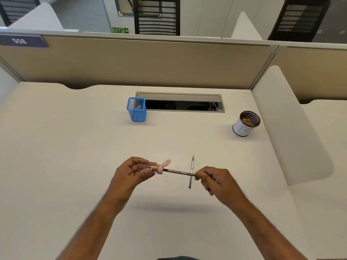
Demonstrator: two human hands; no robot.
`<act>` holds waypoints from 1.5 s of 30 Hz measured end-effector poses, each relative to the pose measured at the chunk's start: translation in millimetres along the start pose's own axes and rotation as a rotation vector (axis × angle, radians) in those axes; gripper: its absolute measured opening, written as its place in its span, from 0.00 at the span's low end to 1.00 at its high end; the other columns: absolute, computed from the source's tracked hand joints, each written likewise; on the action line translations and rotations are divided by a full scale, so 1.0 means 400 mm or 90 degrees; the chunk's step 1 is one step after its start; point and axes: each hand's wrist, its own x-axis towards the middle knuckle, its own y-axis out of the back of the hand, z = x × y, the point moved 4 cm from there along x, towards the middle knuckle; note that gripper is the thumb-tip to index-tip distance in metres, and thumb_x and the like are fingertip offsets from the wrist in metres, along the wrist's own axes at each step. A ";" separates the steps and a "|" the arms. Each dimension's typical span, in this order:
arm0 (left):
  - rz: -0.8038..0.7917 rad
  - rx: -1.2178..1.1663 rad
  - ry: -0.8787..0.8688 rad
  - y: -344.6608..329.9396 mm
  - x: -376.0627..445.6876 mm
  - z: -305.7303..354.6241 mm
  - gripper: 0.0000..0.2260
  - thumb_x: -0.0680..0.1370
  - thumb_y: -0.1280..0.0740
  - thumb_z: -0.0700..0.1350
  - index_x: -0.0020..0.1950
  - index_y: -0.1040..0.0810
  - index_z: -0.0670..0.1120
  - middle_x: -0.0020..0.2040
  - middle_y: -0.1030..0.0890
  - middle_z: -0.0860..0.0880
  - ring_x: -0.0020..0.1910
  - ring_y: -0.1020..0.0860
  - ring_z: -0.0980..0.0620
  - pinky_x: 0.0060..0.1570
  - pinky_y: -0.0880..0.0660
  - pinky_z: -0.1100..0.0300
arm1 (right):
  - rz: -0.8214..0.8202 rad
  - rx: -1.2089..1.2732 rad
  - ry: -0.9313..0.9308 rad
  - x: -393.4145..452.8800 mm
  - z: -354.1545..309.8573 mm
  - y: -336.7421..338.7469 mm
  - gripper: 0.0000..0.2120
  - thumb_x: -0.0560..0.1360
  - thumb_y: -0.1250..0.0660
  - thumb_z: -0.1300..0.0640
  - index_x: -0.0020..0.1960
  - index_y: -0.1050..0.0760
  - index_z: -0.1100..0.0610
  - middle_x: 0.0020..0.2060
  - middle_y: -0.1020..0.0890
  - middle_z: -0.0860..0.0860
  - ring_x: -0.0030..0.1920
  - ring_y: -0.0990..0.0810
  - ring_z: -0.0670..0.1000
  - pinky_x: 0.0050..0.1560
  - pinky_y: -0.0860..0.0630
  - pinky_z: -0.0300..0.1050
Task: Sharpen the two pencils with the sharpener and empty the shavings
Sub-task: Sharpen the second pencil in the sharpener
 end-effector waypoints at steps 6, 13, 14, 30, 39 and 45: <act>0.007 -0.001 0.012 0.002 -0.001 -0.012 0.25 0.66 0.11 0.59 0.56 0.13 0.50 0.61 0.10 0.37 0.62 0.11 0.39 0.60 0.14 0.56 | -0.054 0.010 -0.023 0.001 0.008 -0.005 0.17 0.83 0.40 0.39 0.49 0.16 0.47 0.31 0.18 0.47 0.28 0.25 0.46 0.36 0.28 0.39; 0.013 -0.016 -0.013 -0.010 0.009 0.000 0.24 0.67 0.11 0.57 0.56 0.12 0.50 0.60 0.09 0.37 0.61 0.10 0.40 0.59 0.14 0.56 | 0.036 0.011 0.032 -0.010 -0.013 0.005 0.13 0.79 0.26 0.48 0.61 0.21 0.37 0.49 0.15 0.43 0.43 0.15 0.50 0.43 0.22 0.39; 0.013 -0.016 -0.014 -0.010 0.010 0.001 0.23 0.67 0.11 0.57 0.56 0.12 0.50 0.60 0.09 0.37 0.61 0.10 0.40 0.59 0.14 0.56 | 0.056 -0.003 0.043 -0.011 -0.016 0.010 0.12 0.79 0.25 0.52 0.59 0.19 0.37 0.49 0.14 0.43 0.44 0.14 0.50 0.43 0.22 0.39; -0.008 0.015 0.019 0.005 0.011 -0.012 0.24 0.69 0.12 0.55 0.58 0.14 0.47 0.61 0.10 0.38 0.63 0.11 0.39 0.62 0.14 0.55 | -0.043 0.036 -0.050 -0.001 0.002 -0.014 0.14 0.85 0.36 0.49 0.46 0.15 0.50 0.27 0.20 0.48 0.27 0.23 0.48 0.38 0.26 0.35; 0.008 0.003 0.012 -0.003 0.011 -0.008 0.25 0.66 0.11 0.58 0.56 0.13 0.49 0.61 0.09 0.38 0.61 0.10 0.39 0.59 0.13 0.56 | -0.033 0.085 -0.035 -0.007 -0.009 -0.011 0.10 0.82 0.29 0.50 0.62 0.18 0.43 0.44 0.13 0.48 0.37 0.16 0.49 0.45 0.21 0.37; 0.006 -0.004 0.000 -0.014 0.012 0.003 0.23 0.67 0.11 0.58 0.56 0.12 0.50 0.60 0.09 0.38 0.61 0.10 0.40 0.58 0.14 0.57 | 0.053 0.030 0.013 -0.017 -0.022 0.015 0.05 0.79 0.25 0.52 0.53 0.16 0.43 0.44 0.12 0.47 0.41 0.13 0.50 0.45 0.20 0.38</act>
